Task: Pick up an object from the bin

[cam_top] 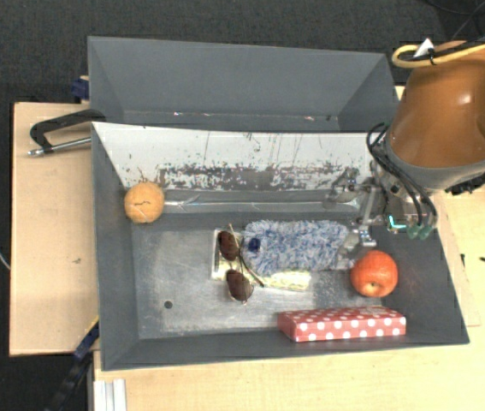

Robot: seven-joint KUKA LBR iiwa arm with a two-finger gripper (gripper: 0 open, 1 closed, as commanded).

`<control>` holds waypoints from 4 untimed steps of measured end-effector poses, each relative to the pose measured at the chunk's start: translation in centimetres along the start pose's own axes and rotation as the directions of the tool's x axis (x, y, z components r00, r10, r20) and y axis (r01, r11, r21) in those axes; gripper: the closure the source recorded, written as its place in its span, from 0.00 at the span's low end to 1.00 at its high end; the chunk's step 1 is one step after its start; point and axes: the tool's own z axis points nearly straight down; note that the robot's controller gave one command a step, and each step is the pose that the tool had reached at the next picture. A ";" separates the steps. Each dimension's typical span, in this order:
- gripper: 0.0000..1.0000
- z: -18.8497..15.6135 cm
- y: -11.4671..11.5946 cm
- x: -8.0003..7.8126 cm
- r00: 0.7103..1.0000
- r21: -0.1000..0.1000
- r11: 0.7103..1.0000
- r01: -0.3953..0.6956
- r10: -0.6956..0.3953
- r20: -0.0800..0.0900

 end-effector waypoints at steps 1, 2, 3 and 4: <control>0.00 -0.2 0.0 -0.1 1.000 0.001 1.000 0.001 -0.001 0.005; 0.00 1.4 -0.4 -1.3 1.000 0.001 1.000 0.022 -0.022 0.017; 0.00 10.1 -1.6 -3.3 0.999 0.001 0.999 0.052 -0.052 0.009; 0.00 16.8 -2.8 -7.9 0.995 0.001 0.995 0.104 -0.104 0.011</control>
Offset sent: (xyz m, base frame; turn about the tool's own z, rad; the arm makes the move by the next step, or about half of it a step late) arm 0.0757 -0.0328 -0.1681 -0.1469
